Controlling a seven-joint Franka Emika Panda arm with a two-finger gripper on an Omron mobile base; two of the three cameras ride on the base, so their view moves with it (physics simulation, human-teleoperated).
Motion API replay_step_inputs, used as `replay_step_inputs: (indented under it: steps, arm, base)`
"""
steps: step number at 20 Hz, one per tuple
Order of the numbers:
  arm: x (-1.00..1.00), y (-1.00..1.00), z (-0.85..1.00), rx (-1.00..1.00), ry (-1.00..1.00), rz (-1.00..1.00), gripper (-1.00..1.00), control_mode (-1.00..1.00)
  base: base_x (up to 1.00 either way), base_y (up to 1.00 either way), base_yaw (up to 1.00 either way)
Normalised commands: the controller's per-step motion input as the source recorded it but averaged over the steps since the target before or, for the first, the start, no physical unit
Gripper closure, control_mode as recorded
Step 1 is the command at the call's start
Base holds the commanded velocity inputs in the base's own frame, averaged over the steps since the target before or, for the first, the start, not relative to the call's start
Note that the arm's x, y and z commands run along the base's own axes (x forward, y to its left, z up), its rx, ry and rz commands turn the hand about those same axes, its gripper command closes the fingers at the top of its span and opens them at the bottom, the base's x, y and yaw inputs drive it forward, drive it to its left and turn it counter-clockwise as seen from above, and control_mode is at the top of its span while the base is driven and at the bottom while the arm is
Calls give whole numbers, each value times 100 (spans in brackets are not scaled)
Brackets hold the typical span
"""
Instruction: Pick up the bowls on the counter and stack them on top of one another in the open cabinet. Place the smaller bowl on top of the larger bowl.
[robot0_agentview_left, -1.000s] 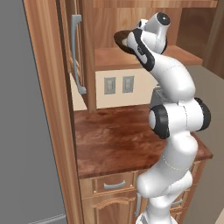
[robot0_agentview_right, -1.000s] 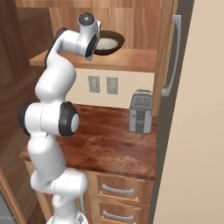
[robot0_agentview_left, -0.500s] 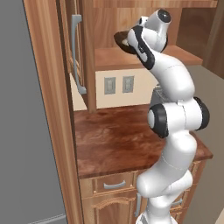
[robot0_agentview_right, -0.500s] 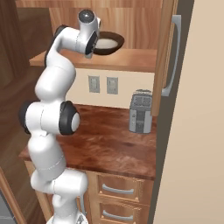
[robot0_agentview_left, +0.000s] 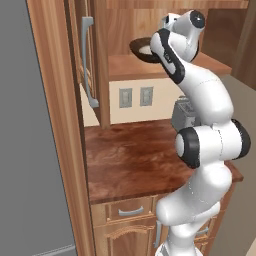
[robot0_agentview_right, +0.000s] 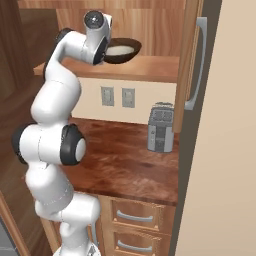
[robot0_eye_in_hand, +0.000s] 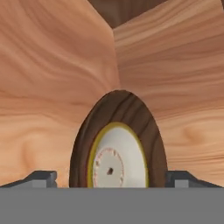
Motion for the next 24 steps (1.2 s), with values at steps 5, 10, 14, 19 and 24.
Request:
replay_step_inputs:
  steps: [5, 10, 14, 19, 24]
  arm:
    - [-58, -7, 15, 0, -13, 0, -100, -100]
    - [-65, -6, 5, 0, -7, 0, -100, -100]
    - [-68, -4, 2, 0, -5, 0, -100, -100]
    - [-69, -4, 1, 0, -3, 0, -100, -100]
    - [-66, -7, 4, 0, -2, 0, -100, -100]
  base:
    - [0, 0, 0]
    - [0, 0, 0]
    - [0, 0, 0]
    - [0, 0, 0]
    - [0, 0, 0]
